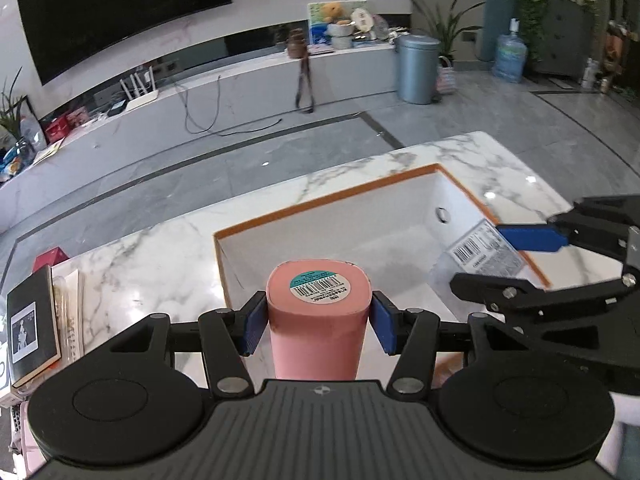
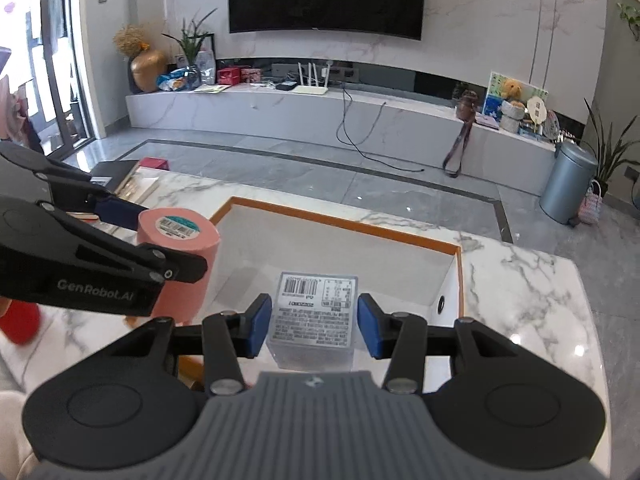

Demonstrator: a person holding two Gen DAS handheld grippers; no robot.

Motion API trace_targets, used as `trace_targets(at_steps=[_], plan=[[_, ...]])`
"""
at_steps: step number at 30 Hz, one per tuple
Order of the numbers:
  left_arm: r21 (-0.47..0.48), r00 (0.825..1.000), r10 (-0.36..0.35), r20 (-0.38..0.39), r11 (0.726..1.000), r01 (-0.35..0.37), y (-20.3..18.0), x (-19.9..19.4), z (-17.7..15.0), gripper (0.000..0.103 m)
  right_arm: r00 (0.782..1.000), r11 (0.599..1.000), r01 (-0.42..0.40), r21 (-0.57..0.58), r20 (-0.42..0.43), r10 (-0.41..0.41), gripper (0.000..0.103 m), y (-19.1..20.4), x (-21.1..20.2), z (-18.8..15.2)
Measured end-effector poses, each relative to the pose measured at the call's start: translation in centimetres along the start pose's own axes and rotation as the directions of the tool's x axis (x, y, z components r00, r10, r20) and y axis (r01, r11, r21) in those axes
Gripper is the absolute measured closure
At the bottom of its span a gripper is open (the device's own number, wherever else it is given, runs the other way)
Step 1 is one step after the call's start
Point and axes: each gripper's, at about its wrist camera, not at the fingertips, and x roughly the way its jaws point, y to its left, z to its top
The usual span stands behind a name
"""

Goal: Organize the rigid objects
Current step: 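Lower the pink cup and clear cube into the box and open both tools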

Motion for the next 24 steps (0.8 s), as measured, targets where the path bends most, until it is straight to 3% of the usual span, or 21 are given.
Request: trace_targets(at_steps=[6,18,24], plan=[[0.011,0.999,0.022,-0.037,1.000,-0.022,0.8,2.8,1.1,0.041,0.997,0.999,-0.011,0.047,-0.073,0.014,0.056,-1.1,5.1,-0.1],[0.161,0.986,0.121,-0.115,0.982,-0.101,0.1,9.6,1.2,0.041,0.980,0.993,0.007,0.121,-0.197,0.017,0.056,-3.1,14.0,0.8],[0.228,0.978,0.142,-0.152,0.968,-0.105,-0.2,11.6,0.5,0.041,0.967,0.990,0.007,0.138,-0.254,0.028,0.056,-3.5,17.1,0.6]])
